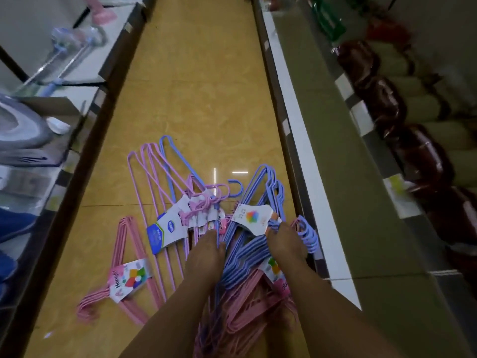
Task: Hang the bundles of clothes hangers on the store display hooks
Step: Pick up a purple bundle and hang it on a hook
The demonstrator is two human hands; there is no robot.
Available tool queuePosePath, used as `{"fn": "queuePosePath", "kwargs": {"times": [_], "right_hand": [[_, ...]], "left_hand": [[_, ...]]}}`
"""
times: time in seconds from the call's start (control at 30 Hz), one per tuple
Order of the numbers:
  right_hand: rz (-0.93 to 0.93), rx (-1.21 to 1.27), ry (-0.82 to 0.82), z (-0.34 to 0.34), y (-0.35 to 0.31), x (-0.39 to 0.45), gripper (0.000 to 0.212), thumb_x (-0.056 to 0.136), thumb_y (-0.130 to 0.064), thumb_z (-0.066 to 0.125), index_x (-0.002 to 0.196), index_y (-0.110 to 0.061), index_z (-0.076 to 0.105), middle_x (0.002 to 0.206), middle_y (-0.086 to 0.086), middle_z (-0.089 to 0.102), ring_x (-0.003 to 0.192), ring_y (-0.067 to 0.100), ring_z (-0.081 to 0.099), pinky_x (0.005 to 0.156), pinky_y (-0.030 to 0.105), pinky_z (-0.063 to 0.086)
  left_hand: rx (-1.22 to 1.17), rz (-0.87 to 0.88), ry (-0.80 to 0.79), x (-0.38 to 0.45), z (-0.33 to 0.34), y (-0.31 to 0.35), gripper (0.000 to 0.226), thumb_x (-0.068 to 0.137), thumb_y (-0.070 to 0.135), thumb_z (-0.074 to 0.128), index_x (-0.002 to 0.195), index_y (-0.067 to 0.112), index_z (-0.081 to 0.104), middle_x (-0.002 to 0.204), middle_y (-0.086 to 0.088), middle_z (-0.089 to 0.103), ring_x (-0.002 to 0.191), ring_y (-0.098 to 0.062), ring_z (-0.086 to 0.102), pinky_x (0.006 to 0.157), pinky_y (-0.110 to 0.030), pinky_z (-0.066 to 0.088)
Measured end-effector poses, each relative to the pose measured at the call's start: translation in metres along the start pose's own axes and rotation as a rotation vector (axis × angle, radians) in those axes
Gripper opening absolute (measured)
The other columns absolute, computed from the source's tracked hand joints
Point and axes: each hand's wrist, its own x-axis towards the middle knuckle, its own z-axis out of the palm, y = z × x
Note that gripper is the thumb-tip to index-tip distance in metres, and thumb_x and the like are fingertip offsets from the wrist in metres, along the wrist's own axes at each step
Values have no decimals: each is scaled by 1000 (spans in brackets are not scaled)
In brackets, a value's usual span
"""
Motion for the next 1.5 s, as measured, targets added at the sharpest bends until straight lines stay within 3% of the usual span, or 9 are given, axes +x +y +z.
{"fn": "queuePosePath", "kwargs": {"times": [0.17,0.27,0.6,0.7,0.83,0.93,1.03,1.17,1.5], "right_hand": [[51,71,29,67,18,69,44,100,-36,41,132,-6,46,126,14,57,109,32,58,83,37,49],[84,125,76,94,24,97,49,99,-40,43,133,-6,44,129,14,54,109,32,57,80,36,48],[246,309,166,124,27,118,66,95,-52,43,143,-7,33,145,15,33,123,34,47,91,41,45],[321,444,135,124,24,124,73,91,-55,48,145,-10,29,147,15,33,127,34,44,96,44,44],[351,628,118,116,24,125,72,91,-49,53,146,-9,27,141,15,45,122,35,49,93,42,43],[397,863,111,113,19,125,68,87,-43,60,140,-8,35,130,16,53,113,37,54,90,41,46],[453,1063,116,117,13,126,60,77,-36,69,125,-6,49,109,16,61,96,37,61,91,52,50],[453,1119,97,115,15,119,43,82,-28,68,115,-4,56,95,12,60,90,35,61,88,49,52],[436,1218,177,101,-1,101,47,81,-32,64,118,-6,51,104,13,61,85,32,60,81,42,50]], "left_hand": [[-46,59,1,62,76,-21,48,99,40,36,136,10,38,136,-12,48,121,-28,47,97,-41,42],[-22,62,-25,87,108,-29,60,99,44,34,148,11,24,153,-10,28,138,-28,29,111,-43,30],[-43,-79,-112,106,144,-25,74,97,52,32,152,18,-4,158,-11,11,141,-32,24,109,-47,28],[-78,-145,-70,112,141,-26,71,97,45,40,151,14,6,149,-16,33,134,-36,34,106,-47,34],[30,-152,35,114,127,-22,43,90,23,49,130,12,41,115,-14,60,110,-34,51,89,-42,47],[103,-152,95,112,115,-15,31,89,12,46,119,13,47,106,-11,63,102,-30,55,80,-38,45],[72,-147,145,106,112,-12,29,89,9,45,118,14,48,100,-11,63,96,-30,57,71,-36,45],[31,-135,190,96,113,-13,33,88,10,47,121,14,48,101,-10,63,98,-29,56,76,-38,48],[54,-121,290,96,77,-3,23,94,19,40,112,11,53,102,-10,64,94,-29,56,69,-34,38]]}}
